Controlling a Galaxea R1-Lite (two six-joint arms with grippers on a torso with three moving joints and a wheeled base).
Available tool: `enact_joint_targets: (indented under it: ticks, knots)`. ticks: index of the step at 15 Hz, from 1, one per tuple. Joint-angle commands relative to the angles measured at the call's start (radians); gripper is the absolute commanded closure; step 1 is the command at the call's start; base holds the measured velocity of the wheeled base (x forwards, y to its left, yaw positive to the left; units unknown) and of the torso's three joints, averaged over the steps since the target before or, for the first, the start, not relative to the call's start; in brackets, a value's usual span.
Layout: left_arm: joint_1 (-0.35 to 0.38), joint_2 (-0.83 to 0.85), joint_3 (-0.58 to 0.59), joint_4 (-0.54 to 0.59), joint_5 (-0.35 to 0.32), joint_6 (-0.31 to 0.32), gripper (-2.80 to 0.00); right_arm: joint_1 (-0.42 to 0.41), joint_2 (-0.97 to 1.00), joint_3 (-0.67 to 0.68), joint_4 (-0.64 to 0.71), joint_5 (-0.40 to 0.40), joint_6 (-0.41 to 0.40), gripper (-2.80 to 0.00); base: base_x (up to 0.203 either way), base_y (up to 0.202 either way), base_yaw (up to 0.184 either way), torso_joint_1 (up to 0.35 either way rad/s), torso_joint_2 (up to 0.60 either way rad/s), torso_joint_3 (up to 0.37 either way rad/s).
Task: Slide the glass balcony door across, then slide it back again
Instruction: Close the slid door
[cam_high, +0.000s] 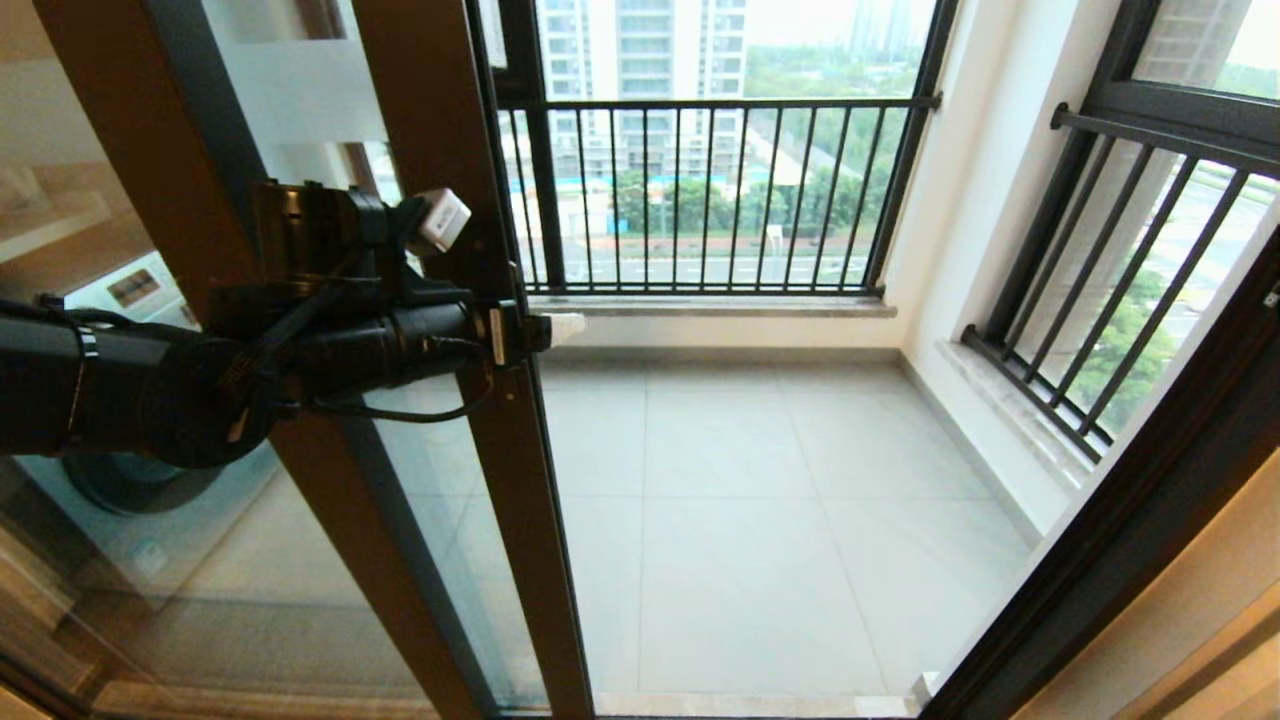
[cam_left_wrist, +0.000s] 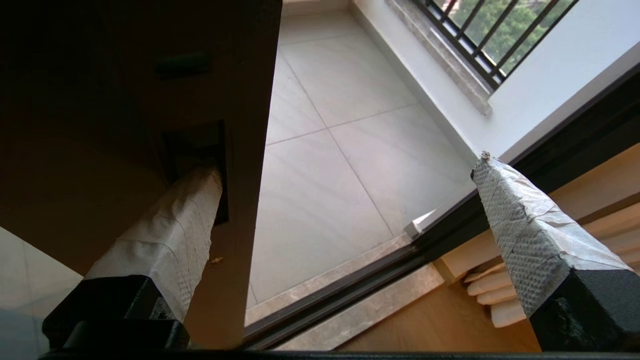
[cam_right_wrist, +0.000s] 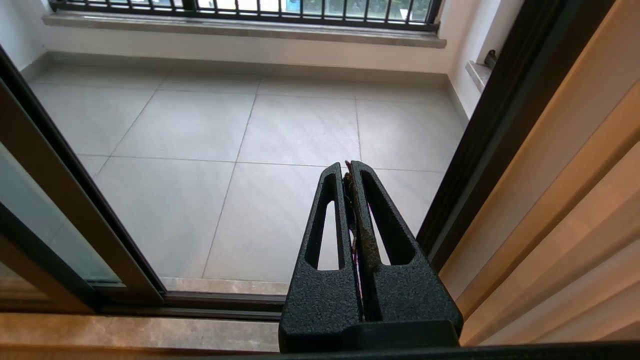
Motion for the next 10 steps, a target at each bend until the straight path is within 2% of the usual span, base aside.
enact_joint_targets:
  ticks: [1,7,10]
  knots:
    - [-0.002,0.009,0.0,-0.007,-0.004,-0.002,-2.8,0.001,0.0,0.0,0.0,0.001,-0.001,0.0,0.0,0.0,0.0,0.0,0.0,0.0]
    - [-0.009,0.028,-0.014,-0.019,-0.01,0.0,-2.8,0.001,0.0,0.0,0.0,0.001,-0.002,0.0,0.0,0.0,0.0,0.0,0.0,0.0]
    - [-0.044,0.031,-0.016,-0.019,-0.01,-0.001,-2.8,0.001,0.0,0.0,0.0,0.001,0.0,0.0,0.0,0.0,0.0,0.0,0.0,0.0]
